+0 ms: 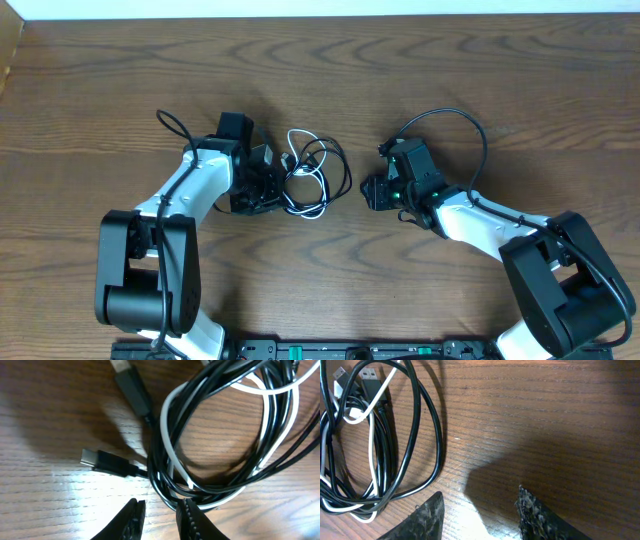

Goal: Untangle cables
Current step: 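Lower both grippers down onto the cable bundle from either side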

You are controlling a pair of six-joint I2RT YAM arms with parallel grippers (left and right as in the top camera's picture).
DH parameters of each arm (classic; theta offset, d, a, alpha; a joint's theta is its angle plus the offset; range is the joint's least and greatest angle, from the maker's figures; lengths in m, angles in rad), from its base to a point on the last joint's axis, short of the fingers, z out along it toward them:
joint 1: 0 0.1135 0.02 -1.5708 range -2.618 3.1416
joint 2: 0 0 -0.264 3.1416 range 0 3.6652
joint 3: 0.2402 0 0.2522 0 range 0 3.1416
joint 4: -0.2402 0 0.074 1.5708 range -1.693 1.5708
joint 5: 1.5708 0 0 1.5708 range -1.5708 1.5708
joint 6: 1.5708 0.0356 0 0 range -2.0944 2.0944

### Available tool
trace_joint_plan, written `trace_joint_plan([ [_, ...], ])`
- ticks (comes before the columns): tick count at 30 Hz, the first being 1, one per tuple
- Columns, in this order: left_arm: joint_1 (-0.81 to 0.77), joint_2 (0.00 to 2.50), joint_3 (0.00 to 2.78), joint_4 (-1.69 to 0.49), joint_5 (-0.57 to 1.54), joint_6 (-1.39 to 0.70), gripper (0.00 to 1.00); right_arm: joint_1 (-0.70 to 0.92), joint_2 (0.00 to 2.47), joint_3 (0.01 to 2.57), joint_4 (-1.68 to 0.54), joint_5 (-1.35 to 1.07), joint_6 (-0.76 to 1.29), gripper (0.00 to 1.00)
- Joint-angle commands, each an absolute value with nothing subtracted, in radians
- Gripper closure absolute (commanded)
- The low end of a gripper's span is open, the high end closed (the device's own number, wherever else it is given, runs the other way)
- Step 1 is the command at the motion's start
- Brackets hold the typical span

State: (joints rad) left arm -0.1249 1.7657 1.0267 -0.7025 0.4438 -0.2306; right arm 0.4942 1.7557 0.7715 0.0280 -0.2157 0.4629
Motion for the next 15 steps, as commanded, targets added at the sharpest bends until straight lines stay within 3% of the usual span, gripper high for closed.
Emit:
trace_joint_plan([
  [1,-0.126,1.771,1.018,-0.702,0.464,-0.202,0.71,0.499,1.818,0.733,-0.007,-0.192,0.485,0.51],
  [7,-0.126,1.771,1.018,-0.697,0.464,-0.203,0.62,0.499,1.818,0.733,0.005,-0.182,0.485,0.50],
  [15,-0.126,1.771,1.018,-0.690,0.464,-0.203,0.61,0.499,1.818,0.733,0.011,-0.148,0.485,0.44],
])
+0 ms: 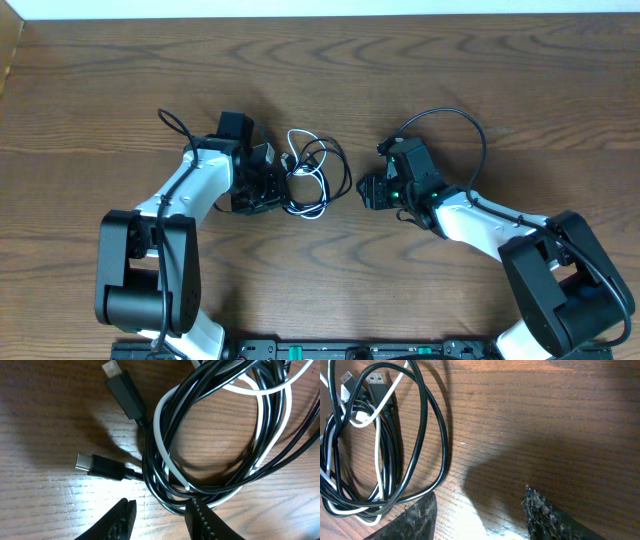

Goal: Untangle cables

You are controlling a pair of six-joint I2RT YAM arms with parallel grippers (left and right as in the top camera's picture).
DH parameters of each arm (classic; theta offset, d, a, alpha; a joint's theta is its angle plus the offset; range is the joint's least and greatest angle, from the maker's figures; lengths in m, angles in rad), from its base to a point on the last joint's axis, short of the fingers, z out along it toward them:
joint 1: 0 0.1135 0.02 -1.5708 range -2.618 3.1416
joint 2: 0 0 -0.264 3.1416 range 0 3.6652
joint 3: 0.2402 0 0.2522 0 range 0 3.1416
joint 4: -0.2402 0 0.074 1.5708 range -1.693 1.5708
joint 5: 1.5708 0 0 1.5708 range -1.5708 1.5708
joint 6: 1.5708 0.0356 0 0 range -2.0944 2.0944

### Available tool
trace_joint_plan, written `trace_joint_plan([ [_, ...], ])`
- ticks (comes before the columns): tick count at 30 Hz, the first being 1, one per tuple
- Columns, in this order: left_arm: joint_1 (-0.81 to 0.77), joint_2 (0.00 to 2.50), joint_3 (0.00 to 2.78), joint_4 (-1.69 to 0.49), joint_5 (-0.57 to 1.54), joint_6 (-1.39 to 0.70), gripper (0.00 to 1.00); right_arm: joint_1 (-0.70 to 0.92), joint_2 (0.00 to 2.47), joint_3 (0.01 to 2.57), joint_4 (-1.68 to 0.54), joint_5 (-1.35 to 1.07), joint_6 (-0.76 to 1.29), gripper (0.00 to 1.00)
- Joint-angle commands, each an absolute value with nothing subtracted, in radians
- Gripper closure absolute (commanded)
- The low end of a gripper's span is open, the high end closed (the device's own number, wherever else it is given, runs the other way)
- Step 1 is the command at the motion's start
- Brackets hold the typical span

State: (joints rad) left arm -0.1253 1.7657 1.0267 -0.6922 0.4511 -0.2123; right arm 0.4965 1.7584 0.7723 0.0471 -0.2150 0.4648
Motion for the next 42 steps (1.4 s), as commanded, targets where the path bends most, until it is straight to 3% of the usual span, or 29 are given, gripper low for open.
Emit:
trace_joint_plan([
  [1,-0.126,1.771,1.018,-0.690,0.464,-0.203,0.61,0.499,1.818,0.733,0.011,-0.148,0.485,0.43],
  [7,-0.126,1.771,1.018,-0.686,0.434,-0.203,0.61,0.500,1.818,0.733,0.012,-0.152,0.485,0.38],
  [11,-0.126,1.771,1.018,-0.685,0.407,-0.204,0.62,0.499,1.818,0.733,0.010,-0.230,0.485,0.27],
  [13,-0.126,1.771,1.018,-0.683,0.407,-0.204,0.62,0.499,1.818,0.733,0.012,-0.262,0.486,0.27],
  [31,-0.126,1.771,1.018,-0.683,0.408,-0.204,0.61,0.609,1.818,0.733,0.117,-0.233,0.485,0.42],
  [42,-0.126,1.771,1.018,-0.683,0.408,-0.203,0.57,0.637,1.818,0.733,0.121,-0.189,0.486,0.69],
])
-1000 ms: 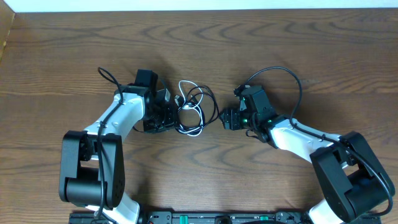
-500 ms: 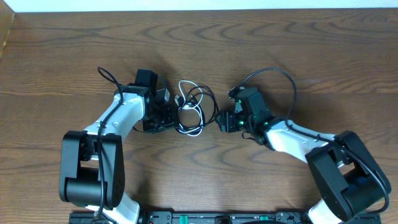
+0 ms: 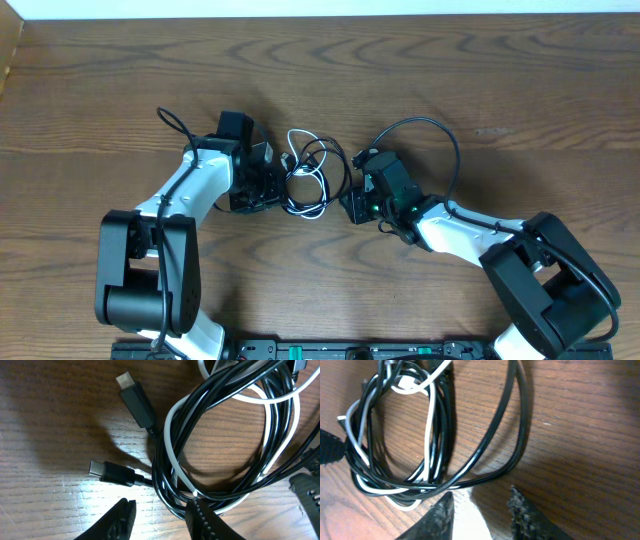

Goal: Untangle cables

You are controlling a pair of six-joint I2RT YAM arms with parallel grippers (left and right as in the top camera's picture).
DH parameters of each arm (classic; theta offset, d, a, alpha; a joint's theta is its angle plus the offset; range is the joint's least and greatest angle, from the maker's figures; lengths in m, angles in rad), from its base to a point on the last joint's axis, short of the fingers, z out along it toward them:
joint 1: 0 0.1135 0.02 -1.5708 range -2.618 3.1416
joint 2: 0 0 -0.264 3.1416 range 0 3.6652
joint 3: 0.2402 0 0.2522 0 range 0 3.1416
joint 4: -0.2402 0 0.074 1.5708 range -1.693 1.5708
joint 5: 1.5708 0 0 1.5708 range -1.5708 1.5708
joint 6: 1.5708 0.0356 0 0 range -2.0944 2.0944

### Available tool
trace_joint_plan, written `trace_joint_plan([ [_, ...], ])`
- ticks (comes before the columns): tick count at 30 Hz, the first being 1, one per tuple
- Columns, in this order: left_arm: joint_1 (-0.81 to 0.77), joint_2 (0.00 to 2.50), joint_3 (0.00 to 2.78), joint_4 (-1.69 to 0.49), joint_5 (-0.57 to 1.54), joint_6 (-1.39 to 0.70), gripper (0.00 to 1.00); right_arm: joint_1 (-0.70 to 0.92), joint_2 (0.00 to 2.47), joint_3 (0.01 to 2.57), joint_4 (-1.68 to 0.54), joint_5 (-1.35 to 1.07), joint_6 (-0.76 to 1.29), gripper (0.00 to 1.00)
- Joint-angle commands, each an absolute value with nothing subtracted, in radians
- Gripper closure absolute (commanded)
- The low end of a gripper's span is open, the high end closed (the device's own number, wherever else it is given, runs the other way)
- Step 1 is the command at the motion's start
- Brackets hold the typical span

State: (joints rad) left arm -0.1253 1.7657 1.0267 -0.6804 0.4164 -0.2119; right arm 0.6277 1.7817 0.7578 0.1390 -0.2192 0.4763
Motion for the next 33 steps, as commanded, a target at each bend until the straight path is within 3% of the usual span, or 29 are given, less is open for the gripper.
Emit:
trace_joint_plan([
  [1,-0.126,1.771,1.018,-0.683,0.408,-0.203,0.57,0.637,1.818,0.733,0.121,-0.190,0.486,0.72],
  [6,-0.126,1.771,1.018,-0.683,0.408,-0.203,0.53,0.638,1.818,0.733,0.121,-0.189,0.486,0.77],
  [7,-0.126,1.771,1.018,-0.683,0.408,-0.203,0.51,0.638,1.818,0.733,0.121,-0.190,0.486,0.89],
  [9,-0.126,1.771,1.018,-0.683,0.408,-0.203,0.50,0.638,1.818,0.733,0.121,-0.190,0.486,0.99],
  [12,-0.126,1.771,1.018,-0.683,0.408,-0.204,0.49,0.644,1.818,0.733,0.121,-0.190,0.486,0.99],
  [13,-0.126,1.771,1.018,-0.683,0.408,-0.203,0.49,0.648,1.818,0.733,0.121,-0.190,0.486,0.96],
  [15,-0.126,1.771,1.018,-0.683,0.408,-0.204,0.49,0.649,1.818,0.733,0.121,-0.190,0.486,0.82],
  [16,-0.126,1.771,1.018,-0.683,0.408,-0.203,0.49,0.649,1.818,0.733,0.121,-0.189,0.486,0.70],
  [18,-0.126,1.771,1.018,-0.683,0.408,-0.204,0.49,0.649,1.818,0.733,0.125,-0.189,0.486,0.59],
  [23,-0.126,1.771,1.018,-0.683,0.408,-0.204,0.49,0.650,1.818,0.733,0.182,-0.182,0.486,0.57],
  [28,-0.126,1.771,1.018,-0.683,0.408,-0.204,0.49,0.661,1.818,0.733,0.216,-0.133,0.521,0.65],
  [33,-0.126,1.771,1.018,-0.683,0.412,-0.204,0.49,0.680,1.818,0.733,0.217,-0.081,0.520,0.64],
])
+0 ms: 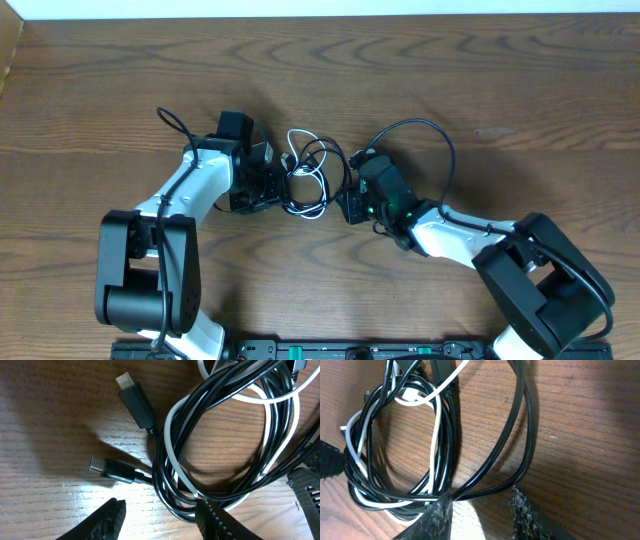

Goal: Untangle cables

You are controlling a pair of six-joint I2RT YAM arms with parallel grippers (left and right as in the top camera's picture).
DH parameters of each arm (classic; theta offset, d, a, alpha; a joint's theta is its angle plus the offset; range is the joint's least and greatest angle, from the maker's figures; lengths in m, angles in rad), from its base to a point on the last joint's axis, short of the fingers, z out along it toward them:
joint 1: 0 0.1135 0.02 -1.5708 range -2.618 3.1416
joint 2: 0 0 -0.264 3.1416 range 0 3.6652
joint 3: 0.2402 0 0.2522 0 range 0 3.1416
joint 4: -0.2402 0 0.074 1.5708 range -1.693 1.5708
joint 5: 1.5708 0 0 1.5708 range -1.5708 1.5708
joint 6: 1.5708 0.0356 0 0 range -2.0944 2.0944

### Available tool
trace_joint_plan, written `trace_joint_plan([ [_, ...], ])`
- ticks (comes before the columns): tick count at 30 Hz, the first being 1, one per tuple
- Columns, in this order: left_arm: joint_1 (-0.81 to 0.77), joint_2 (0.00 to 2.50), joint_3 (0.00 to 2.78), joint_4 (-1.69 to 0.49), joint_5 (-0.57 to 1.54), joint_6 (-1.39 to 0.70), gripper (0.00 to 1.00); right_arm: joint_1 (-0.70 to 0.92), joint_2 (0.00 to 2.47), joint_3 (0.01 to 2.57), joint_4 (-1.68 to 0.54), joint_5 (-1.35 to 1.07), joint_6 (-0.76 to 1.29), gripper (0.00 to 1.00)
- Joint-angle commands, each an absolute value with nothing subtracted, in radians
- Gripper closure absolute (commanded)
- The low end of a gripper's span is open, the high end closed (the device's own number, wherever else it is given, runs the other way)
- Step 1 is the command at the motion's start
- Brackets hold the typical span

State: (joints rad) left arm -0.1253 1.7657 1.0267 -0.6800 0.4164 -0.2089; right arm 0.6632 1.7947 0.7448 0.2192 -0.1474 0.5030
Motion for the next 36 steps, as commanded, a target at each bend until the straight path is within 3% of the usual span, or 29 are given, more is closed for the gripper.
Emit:
trace_joint_plan([
  [1,-0.126,1.771,1.018,-0.683,0.412,-0.204,0.49,0.690,1.818,0.733,0.216,-0.060,0.520,0.63],
  [6,-0.126,1.771,1.018,-0.683,0.440,-0.204,0.51,0.702,1.818,0.733,0.208,-0.032,0.520,0.56],
  [8,-0.126,1.771,1.018,-0.683,0.466,-0.203,0.52,0.702,1.818,0.733,0.205,-0.034,0.519,0.36],
  [11,-0.126,1.771,1.018,-0.684,0.468,-0.203,0.53,0.699,1.804,0.733,0.223,-0.054,0.519,0.36],
  [16,-0.126,1.771,1.018,-0.686,0.468,-0.203,0.54,0.699,1.789,0.733,0.356,-0.062,0.510,0.48],
  [18,-0.126,1.771,1.018,-0.686,0.468,-0.203,0.54,0.698,1.790,0.733,0.371,0.007,0.508,0.48],
  [21,-0.126,1.771,1.018,-0.686,0.468,-0.203,0.54,0.699,1.791,0.733,0.354,0.090,0.508,0.39],
  [29,-0.126,1.771,1.018,-0.686,0.467,-0.203,0.54,0.704,1.830,0.733,0.360,0.102,0.508,0.31],
  [32,-0.126,1.771,1.018,-0.686,0.468,-0.203,0.54,0.706,1.833,0.733,0.366,0.095,0.508,0.31],
  [36,-0.126,1.771,1.018,-0.686,0.467,-0.203,0.59,0.730,1.833,0.733,0.366,0.095,0.508,0.40],
])
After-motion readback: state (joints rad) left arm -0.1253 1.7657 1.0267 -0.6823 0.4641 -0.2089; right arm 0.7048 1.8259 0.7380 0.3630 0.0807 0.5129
